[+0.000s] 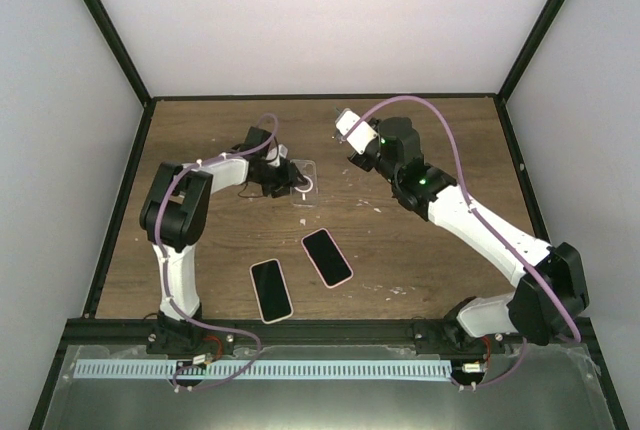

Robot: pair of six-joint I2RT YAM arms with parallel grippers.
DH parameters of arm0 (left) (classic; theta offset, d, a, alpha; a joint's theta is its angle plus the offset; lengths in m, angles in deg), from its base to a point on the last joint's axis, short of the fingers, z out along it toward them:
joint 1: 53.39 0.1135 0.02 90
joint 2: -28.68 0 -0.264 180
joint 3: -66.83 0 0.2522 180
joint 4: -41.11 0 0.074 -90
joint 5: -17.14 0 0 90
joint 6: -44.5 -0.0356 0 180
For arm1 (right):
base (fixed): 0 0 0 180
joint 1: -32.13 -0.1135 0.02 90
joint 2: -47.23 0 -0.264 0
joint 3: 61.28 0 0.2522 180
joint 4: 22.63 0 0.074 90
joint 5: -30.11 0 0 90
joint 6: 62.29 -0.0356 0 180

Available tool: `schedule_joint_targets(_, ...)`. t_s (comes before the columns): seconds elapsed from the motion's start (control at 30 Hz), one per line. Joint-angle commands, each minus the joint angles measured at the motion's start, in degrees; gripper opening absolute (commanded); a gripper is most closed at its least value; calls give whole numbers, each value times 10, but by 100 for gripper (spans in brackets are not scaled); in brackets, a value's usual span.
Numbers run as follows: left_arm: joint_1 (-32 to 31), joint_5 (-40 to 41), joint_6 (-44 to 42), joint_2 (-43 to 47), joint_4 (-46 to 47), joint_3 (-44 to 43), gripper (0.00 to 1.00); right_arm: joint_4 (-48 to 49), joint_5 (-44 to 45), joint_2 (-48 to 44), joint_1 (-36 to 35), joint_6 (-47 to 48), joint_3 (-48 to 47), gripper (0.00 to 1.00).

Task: Take the phone out of the phone case
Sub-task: Place the phone case at the center of the board, then place the phone at the center of the board.

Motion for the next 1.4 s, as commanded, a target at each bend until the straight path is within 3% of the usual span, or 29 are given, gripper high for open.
schedule_joint_targets(0.0, -1, 56, -3, 13, -31, 4, 57, 53, 14, -15, 3, -1, 0, 1)
schedule_joint_targets(0.1, 2, 62, -1, 31, -31, 11, 69, 64, 14, -12, 2, 3, 3, 1)
schedule_joint_targets(0.27, 16, 52, -4, 86, -35, 11, 77, 105, 5, -7, 0, 27, 17, 1)
schedule_joint_targets(0.53, 32, -44, 69, 183, 62, 6, 82, 229, 11, 7, -24, 130, 86, 1)
schedule_joint_targets(0.77, 23, -130, 203, 209, 206, 2, 81, 349, 22, 33, -55, 231, 129, 1)
schedule_joint_targets(1.1, 0, -152, 310, 206, 290, 30, 69, 467, 19, 67, -93, 352, 163, 1)
schedule_joint_targets(1.37, -1, -145, 344, 184, 305, 28, 44, 501, 16, 73, -106, 392, 182, 1)
